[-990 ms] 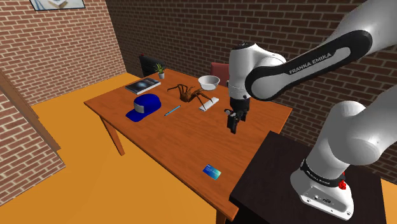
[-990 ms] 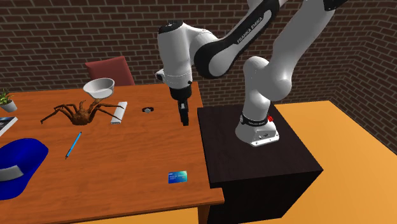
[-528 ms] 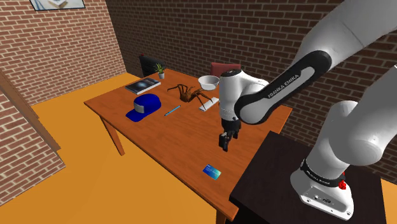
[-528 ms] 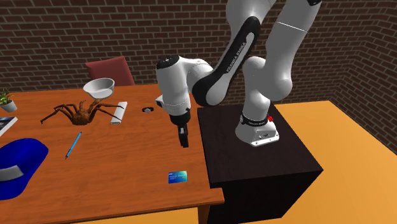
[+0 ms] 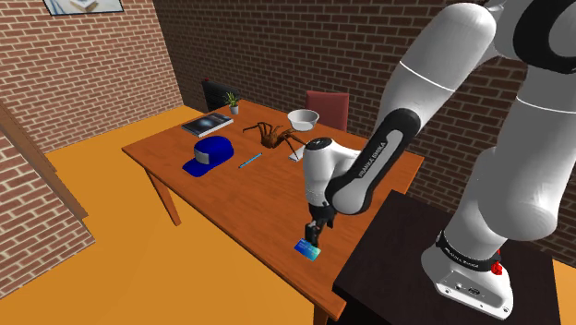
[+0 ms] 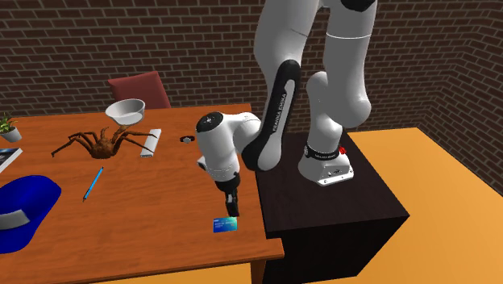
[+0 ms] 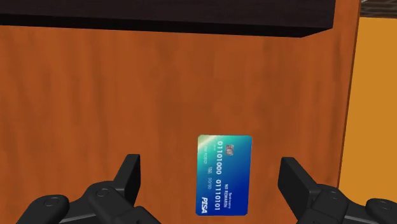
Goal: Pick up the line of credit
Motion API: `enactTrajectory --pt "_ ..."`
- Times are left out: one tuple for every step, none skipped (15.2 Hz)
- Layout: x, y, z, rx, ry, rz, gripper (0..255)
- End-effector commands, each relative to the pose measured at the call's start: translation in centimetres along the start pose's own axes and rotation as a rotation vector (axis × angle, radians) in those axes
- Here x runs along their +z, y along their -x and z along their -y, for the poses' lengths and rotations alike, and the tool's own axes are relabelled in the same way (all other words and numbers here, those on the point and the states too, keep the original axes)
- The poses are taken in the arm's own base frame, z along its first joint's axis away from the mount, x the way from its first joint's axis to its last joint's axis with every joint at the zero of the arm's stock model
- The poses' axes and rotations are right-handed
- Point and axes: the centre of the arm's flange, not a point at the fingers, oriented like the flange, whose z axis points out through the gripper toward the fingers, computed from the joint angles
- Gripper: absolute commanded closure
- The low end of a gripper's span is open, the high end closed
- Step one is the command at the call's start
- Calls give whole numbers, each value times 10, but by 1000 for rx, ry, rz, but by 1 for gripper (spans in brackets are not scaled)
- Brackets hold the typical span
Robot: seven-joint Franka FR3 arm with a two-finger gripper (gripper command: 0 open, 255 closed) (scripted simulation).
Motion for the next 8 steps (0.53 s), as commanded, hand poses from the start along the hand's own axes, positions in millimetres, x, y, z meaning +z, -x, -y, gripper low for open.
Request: enactTrajectory --pt "25 -4 13 3 -11 9 0" --pt "36 -6 19 3 -16 13 0" --pt "38 -7 20 3 -17 14 0" --pt "43 -7 20 3 -17 14 0" --pt "48 -8 20 3 -17 14 0" --pt "54 -9 20 3 -17 14 0" --pt "59 -10 20 3 -17 14 0" --pt "64 -10 20 3 -17 14 0"
